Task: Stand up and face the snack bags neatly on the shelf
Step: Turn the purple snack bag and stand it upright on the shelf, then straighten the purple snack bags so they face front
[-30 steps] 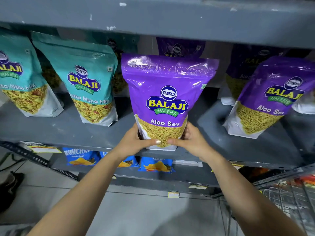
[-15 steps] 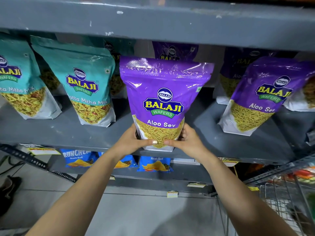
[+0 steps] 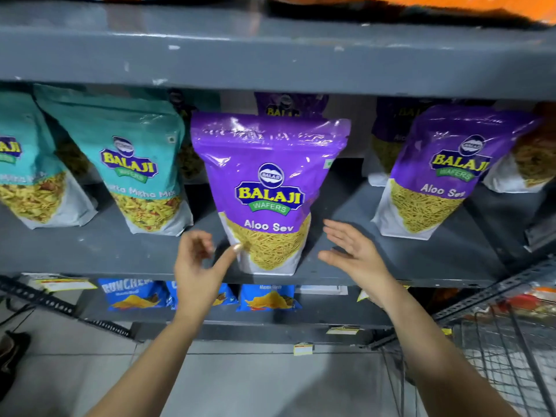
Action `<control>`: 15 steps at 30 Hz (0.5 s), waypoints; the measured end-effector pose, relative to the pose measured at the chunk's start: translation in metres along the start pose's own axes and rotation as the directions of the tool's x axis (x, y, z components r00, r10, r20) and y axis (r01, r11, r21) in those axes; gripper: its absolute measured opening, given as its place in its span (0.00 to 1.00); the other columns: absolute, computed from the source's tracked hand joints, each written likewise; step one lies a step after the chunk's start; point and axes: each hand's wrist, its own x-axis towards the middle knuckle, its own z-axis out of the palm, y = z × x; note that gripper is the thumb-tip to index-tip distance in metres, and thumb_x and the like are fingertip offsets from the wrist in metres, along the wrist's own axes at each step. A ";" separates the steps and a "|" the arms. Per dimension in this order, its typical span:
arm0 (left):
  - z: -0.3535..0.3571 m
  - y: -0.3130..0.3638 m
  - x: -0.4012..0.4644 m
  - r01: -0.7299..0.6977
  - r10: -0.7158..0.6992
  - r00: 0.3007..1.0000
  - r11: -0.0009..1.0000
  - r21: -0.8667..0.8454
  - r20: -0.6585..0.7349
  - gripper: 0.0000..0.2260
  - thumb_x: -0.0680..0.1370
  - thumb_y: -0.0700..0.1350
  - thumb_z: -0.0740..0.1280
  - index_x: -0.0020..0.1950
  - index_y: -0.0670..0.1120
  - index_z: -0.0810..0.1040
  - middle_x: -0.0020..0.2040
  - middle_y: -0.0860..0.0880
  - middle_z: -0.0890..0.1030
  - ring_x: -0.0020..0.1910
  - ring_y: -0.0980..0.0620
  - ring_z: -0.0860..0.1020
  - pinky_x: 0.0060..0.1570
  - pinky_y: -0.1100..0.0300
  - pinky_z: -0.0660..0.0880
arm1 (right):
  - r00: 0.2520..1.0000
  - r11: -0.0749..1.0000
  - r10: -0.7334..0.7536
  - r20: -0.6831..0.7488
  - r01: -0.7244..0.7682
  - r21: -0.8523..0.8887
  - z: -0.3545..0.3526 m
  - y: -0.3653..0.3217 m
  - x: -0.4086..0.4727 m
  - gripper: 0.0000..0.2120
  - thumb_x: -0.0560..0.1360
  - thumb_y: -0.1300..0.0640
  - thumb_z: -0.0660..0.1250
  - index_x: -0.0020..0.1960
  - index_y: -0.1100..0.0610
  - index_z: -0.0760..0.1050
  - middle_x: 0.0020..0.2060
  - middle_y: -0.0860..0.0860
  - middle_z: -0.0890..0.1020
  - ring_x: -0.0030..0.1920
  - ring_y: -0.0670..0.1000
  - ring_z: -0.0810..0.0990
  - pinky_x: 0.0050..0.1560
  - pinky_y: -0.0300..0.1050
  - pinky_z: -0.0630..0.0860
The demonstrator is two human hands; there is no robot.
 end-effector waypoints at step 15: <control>0.268 0.026 -0.006 0.128 -0.189 0.828 0.980 0.151 0.528 0.49 0.62 0.57 0.81 0.76 0.43 0.64 0.73 0.45 0.72 0.70 0.50 0.73 0.71 0.49 0.71 | 0.952 0.963 -0.105 -0.286 0.025 -0.268 -0.197 0.005 0.024 0.40 0.65 0.72 0.77 0.69 0.58 0.62 0.57 0.43 0.76 0.52 0.31 0.77 0.48 0.23 0.71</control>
